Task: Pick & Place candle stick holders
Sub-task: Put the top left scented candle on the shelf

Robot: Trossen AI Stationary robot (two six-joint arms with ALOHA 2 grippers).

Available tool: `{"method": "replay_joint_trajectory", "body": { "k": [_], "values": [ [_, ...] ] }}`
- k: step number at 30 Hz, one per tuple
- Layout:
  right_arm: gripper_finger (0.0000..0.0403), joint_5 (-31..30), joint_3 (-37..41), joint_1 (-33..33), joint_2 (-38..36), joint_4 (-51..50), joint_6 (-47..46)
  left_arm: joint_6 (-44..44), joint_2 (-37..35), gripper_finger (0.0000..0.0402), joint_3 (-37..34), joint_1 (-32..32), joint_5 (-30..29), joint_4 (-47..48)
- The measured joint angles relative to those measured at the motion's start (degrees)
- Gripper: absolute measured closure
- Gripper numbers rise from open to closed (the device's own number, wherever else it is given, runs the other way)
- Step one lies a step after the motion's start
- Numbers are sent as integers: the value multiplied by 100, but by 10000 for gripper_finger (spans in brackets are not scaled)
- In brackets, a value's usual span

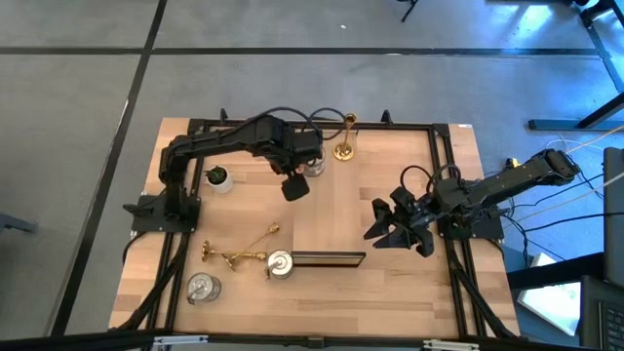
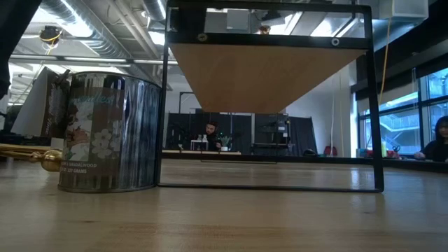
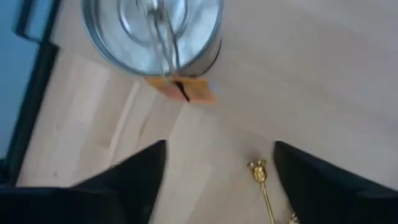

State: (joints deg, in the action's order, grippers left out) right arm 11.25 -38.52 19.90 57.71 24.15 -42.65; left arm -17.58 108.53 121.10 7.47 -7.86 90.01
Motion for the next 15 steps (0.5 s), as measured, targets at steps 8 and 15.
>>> {"method": "replay_joint_trajectory", "body": {
  "k": [8,15],
  "values": [
    [222,2,0,2,0,-5,9,374,-79,387,-572,357,-22,-923],
    [222,59,0,83,0,-25,4,347,-336,400,-577,660,348,-1552]
  ]
}}
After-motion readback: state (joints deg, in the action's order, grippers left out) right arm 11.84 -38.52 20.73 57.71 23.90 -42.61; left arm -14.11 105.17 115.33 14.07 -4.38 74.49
